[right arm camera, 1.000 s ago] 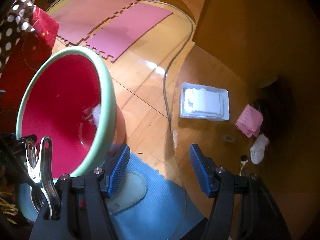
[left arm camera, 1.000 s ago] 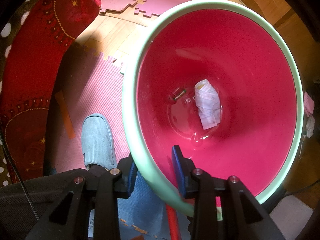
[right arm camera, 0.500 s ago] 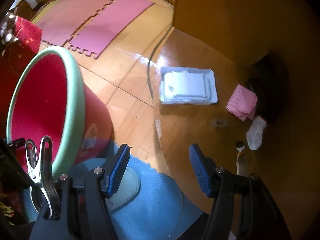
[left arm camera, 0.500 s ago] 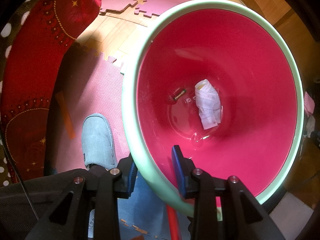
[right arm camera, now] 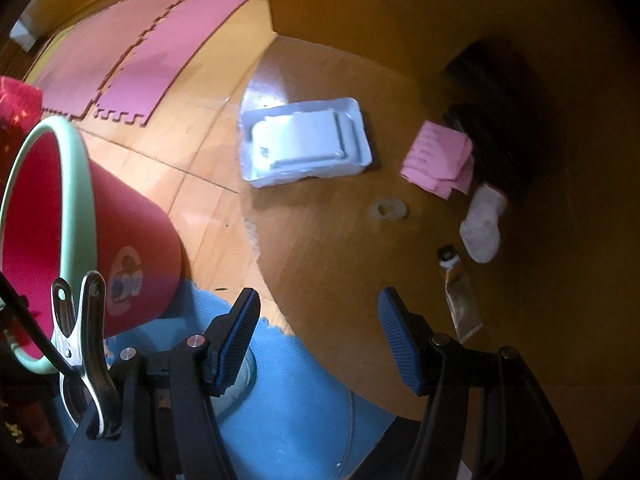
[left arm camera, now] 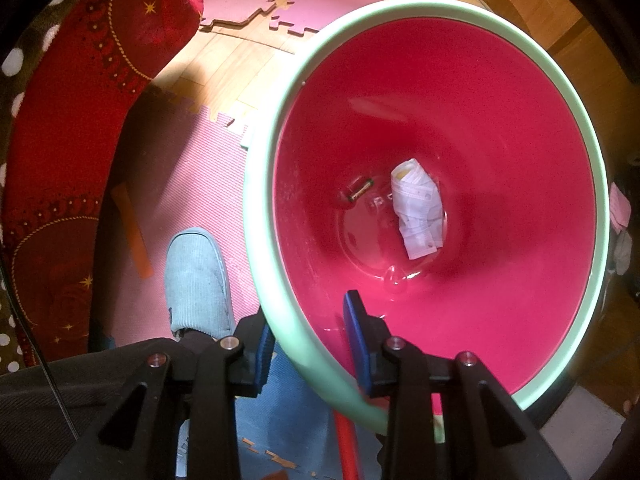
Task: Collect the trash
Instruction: 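Move the open right tool back toward the shelf trash, then lower the open right tool over the small clear plastic ring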
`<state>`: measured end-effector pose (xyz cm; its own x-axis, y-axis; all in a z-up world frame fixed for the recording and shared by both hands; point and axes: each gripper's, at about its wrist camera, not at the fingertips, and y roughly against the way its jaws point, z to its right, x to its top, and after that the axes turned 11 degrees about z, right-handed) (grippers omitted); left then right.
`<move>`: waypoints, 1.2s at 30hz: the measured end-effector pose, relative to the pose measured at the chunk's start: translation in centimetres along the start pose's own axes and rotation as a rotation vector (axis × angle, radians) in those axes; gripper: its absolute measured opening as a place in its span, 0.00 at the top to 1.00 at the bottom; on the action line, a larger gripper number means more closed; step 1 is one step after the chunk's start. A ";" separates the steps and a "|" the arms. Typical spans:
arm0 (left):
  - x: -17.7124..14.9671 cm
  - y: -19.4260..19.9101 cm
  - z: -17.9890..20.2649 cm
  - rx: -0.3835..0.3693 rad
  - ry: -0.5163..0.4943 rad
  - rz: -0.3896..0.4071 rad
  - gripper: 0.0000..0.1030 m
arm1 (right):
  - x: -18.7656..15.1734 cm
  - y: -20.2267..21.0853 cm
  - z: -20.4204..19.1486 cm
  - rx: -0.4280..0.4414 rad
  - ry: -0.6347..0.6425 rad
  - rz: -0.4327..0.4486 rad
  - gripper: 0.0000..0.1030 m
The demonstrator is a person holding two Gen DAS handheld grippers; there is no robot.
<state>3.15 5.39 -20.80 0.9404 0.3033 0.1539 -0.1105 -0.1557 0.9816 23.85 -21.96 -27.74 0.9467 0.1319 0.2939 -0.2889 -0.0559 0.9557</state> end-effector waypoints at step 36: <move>0.1 0.0 -0.2 0.010 -0.002 0.004 0.67 | 1.9 -6.5 6.8 -0.011 -0.371 -0.018 0.39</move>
<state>3.20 5.64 -20.75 0.9405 0.3008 0.1580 -0.1114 -0.1663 0.9798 28.44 -28.04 -33.46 0.9384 -0.2351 0.2532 -0.2710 -0.0459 0.9615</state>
